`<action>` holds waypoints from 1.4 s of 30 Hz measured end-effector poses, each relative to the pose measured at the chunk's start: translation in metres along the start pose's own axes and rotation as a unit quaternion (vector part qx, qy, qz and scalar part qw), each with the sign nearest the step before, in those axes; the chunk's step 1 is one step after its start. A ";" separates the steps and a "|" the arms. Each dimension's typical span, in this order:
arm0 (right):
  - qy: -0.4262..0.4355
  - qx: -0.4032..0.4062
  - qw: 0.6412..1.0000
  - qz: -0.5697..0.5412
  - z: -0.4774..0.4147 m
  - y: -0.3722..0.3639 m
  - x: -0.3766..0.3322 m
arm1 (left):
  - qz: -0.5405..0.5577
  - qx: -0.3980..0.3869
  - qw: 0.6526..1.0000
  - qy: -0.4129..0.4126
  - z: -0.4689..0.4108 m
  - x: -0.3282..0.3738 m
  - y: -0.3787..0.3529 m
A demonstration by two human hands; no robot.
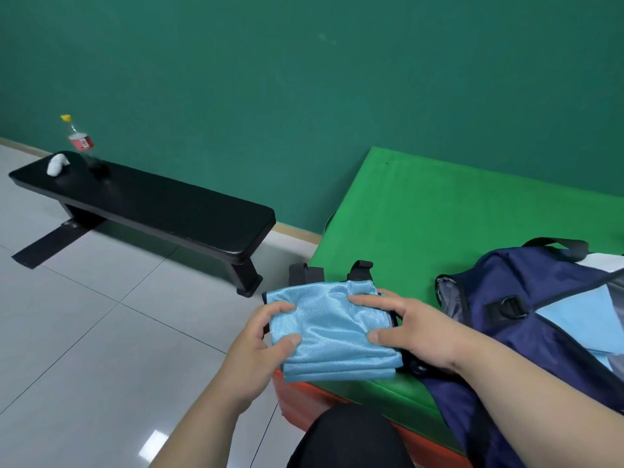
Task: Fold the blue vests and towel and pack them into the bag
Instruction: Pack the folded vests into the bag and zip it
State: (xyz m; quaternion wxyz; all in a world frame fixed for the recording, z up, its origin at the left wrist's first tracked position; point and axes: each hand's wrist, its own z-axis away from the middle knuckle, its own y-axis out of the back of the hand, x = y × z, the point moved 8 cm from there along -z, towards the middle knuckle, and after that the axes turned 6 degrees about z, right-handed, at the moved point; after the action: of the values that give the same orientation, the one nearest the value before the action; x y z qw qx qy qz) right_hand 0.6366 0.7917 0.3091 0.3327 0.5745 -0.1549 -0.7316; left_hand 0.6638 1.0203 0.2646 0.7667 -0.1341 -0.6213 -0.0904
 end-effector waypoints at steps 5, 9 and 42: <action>-0.008 0.022 0.999 -0.048 0.001 -0.001 -0.001 | 0.006 0.017 1.000 -0.014 -0.001 -0.011 0.007; -0.023 0.051 0.991 -0.119 0.004 -0.004 0.005 | 0.014 0.019 1.000 -0.016 -0.001 -0.009 0.007; 0.110 0.183 0.916 -0.341 0.159 0.172 -0.004 | -0.087 -0.048 0.976 -0.196 0.029 0.178 -0.169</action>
State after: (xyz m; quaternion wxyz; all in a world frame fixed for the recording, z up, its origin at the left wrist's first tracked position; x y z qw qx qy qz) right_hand 0.5401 0.6441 0.4627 -0.0330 0.7201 -0.0438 -0.6918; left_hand 0.6233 0.8744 0.4594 0.6122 -0.1309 -0.7635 -0.1587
